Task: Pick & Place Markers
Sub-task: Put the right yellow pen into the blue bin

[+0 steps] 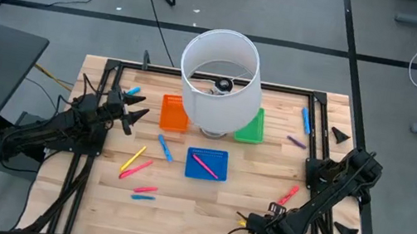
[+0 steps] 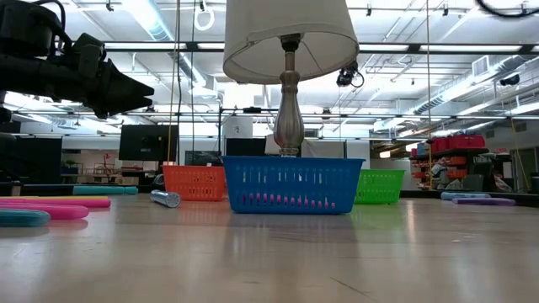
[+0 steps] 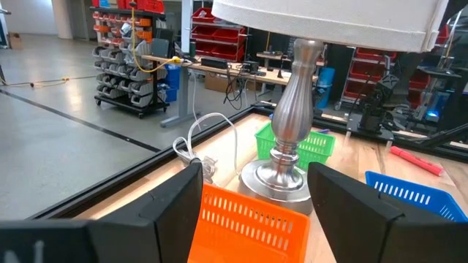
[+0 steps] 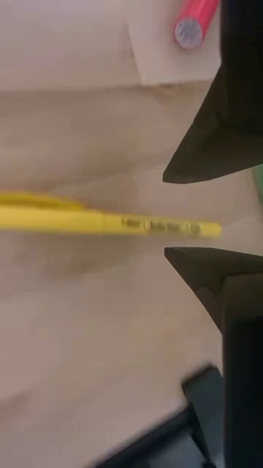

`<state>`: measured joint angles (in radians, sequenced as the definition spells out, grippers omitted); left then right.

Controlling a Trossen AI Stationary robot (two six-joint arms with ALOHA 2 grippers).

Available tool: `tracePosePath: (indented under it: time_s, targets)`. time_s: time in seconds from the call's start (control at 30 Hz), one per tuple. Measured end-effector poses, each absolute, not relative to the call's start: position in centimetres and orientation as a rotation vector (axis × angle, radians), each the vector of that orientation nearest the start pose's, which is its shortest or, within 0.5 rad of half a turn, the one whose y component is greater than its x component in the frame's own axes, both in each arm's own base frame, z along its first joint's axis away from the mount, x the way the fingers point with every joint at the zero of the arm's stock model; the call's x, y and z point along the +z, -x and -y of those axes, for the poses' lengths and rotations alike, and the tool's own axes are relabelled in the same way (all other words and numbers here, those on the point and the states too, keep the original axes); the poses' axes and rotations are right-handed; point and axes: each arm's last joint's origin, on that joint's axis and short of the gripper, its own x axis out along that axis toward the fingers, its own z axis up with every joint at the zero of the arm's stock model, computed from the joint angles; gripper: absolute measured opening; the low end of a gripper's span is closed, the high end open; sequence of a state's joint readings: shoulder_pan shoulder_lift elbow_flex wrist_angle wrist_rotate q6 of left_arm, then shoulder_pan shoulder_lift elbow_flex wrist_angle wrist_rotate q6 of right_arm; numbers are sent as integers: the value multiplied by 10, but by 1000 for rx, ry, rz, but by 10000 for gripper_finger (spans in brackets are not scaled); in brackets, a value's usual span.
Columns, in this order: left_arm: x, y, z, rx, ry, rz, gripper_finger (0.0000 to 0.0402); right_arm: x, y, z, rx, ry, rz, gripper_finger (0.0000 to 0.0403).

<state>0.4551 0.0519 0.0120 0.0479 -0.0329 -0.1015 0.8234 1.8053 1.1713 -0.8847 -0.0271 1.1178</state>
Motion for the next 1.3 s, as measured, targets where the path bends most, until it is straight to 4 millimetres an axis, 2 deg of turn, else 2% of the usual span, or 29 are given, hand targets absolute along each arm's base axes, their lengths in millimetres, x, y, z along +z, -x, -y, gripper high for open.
tracePosePath:
  time_s: [0.33, 0.53, 0.73, 0.83, 1.13, 1.3]
  targets:
    - [168, -90, -45, 487, 98, 33, 252, 154, -219, -231, -162, -314, -1532, 152]
    - [168, -90, -45, 487, 98, 33, 252, 138, -220, -231, -160, -303, -1535, 152]
    - [168, -90, -45, 487, 98, 32, 252, 136, -220, -230, -167, -308, -1535, 149]
    - [168, -90, -45, 487, 98, 33, 252, 135, -220, -230, -167, -308, -1533, 132]
    - [168, -90, -45, 487, 98, 32, 252, 134, -220, -229, -195, -294, -1510, 47]
    - [168, -90, -45, 487, 98, 32, 252, 134, -220, -229, -192, -295, -1507, 23]
